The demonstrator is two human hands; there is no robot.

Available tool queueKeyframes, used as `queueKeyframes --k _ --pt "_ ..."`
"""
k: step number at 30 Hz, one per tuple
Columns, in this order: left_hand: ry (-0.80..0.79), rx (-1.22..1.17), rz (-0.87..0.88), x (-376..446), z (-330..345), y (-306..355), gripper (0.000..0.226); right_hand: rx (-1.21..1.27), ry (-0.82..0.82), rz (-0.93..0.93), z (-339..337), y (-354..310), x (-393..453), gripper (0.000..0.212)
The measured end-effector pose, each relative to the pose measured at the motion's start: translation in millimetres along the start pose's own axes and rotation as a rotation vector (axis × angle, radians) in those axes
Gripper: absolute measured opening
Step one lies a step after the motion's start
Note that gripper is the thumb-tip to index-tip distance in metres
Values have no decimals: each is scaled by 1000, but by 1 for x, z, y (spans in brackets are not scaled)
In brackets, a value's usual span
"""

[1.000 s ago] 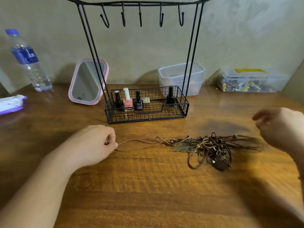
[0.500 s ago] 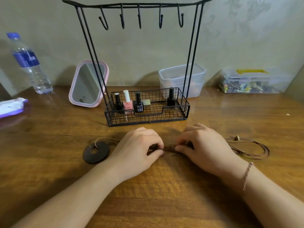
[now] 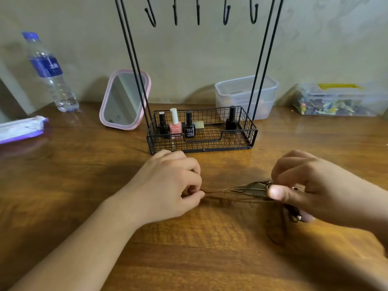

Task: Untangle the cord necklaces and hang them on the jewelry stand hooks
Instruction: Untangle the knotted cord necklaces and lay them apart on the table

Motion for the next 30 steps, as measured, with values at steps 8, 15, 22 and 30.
queueKeyframes --k 8,15,22,30 --pt "-35 -160 -47 -3 -3 1 18 -39 149 -59 44 -55 36 41" --pt "40 -217 -165 -3 -4 -5 17 -73 180 -50 55 -54 38 11" --pt "50 -235 -267 -4 -6 -11 17 -75 212 -11 46 -41 34 13" --pt "17 -277 -266 -4 -4 -9 30 636 313 -20 23 -29 24 9"
Point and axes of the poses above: each hand's wrist, its own x-axis towards the middle knuckle, its own z-axis out of the palm, y = z × x, the point moved 5 cm from there along x, towards the middle knuckle, and after that the axes turned 4 degrees about -x, right-handed, at the moved point
